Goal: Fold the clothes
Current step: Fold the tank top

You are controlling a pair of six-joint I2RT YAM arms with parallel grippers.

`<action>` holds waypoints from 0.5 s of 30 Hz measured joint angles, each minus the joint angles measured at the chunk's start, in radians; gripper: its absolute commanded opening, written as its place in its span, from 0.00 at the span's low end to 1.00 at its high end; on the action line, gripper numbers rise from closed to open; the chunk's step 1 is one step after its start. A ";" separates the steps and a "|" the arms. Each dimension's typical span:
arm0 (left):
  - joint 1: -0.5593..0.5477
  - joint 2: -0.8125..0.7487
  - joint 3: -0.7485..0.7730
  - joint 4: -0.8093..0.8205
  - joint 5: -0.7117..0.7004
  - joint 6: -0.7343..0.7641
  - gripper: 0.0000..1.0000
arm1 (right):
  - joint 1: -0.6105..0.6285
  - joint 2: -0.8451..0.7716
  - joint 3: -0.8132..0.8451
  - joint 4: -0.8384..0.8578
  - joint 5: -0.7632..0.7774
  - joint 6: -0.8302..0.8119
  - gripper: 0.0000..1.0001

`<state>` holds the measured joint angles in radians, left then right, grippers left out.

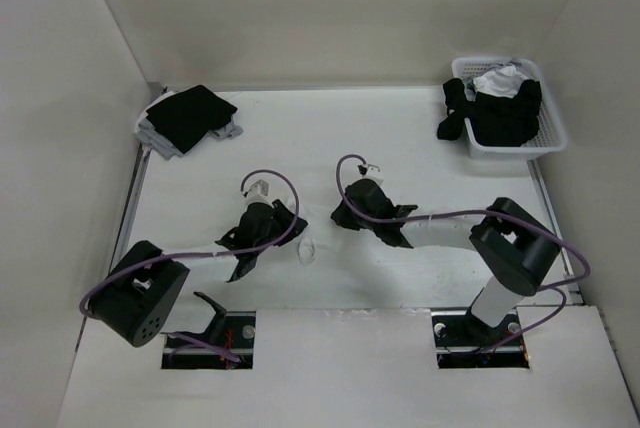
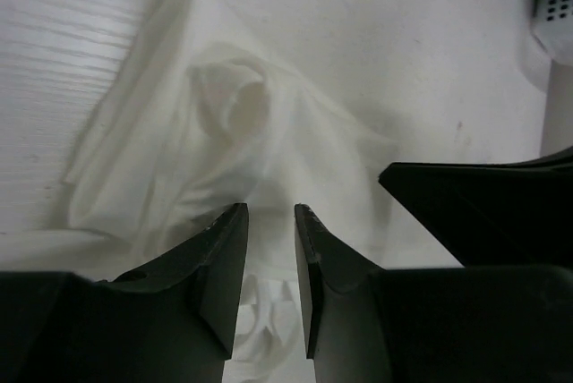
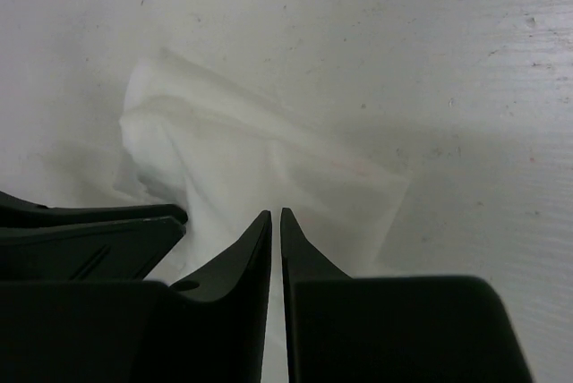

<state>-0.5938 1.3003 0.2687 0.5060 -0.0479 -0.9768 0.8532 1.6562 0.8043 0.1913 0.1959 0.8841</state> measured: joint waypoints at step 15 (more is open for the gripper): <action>0.095 -0.109 -0.060 -0.009 0.004 -0.008 0.29 | -0.094 0.050 -0.060 0.087 -0.046 0.066 0.23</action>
<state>-0.4988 1.1912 0.2085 0.4969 -0.0441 -0.9844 0.7593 1.7058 0.7441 0.2787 0.1501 0.9497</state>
